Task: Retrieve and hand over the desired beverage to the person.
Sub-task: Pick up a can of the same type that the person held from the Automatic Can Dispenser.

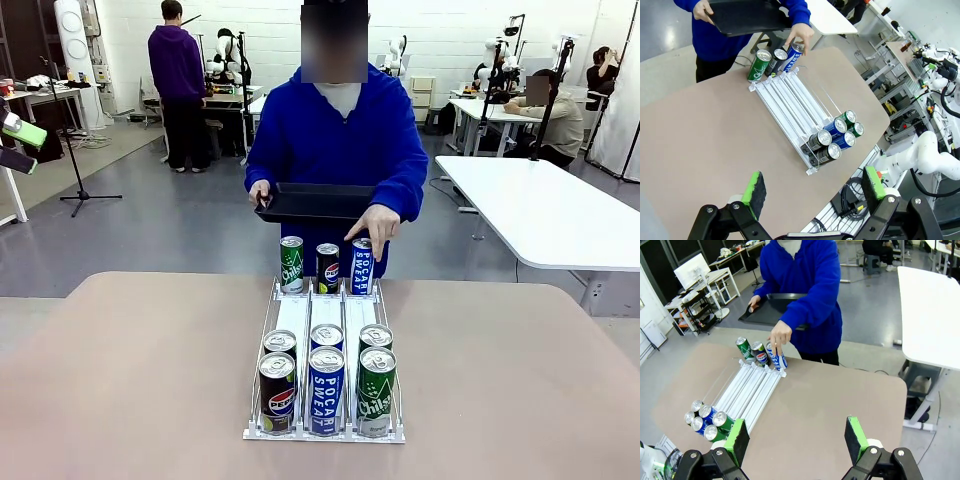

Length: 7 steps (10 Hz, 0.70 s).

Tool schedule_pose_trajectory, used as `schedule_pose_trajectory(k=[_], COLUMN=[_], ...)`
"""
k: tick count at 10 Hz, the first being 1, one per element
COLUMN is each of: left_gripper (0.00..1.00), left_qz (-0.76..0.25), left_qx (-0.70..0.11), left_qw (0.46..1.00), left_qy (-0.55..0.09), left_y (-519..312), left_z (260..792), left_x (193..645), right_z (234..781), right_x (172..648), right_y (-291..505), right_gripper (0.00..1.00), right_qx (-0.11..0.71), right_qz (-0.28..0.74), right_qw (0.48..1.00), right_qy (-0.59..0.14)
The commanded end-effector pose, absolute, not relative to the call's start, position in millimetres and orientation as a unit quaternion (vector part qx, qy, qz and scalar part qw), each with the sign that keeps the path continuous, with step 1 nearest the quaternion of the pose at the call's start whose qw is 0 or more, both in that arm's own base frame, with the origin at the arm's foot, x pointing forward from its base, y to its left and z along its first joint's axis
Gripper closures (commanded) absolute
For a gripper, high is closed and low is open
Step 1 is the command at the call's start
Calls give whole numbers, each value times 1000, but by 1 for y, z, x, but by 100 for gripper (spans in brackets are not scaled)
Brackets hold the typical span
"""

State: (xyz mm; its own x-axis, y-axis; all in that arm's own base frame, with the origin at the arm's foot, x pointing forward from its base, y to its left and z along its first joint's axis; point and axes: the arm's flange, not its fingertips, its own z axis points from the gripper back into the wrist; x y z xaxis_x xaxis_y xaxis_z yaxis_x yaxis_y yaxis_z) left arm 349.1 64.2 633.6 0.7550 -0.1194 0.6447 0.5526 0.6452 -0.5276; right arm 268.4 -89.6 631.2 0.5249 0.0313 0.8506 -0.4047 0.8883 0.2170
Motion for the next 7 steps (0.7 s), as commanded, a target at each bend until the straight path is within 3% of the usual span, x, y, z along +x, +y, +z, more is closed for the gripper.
schedule_pose_trajectory(k=[1,7], left_gripper=[0,0], left_qz=[-202,-202], left_qx=[-376,-376], left_qw=[855,855], left_qy=[-293,-293], left_y=[66,66], left_z=[634,634], left_x=[350,350], right_z=[630,630], right_x=[270,270], right_y=[-89,-89], right_gripper=[0,0], right_qx=[212,212], right_qz=[136,136], right_qw=[845,845], right_qy=[-471,-471])
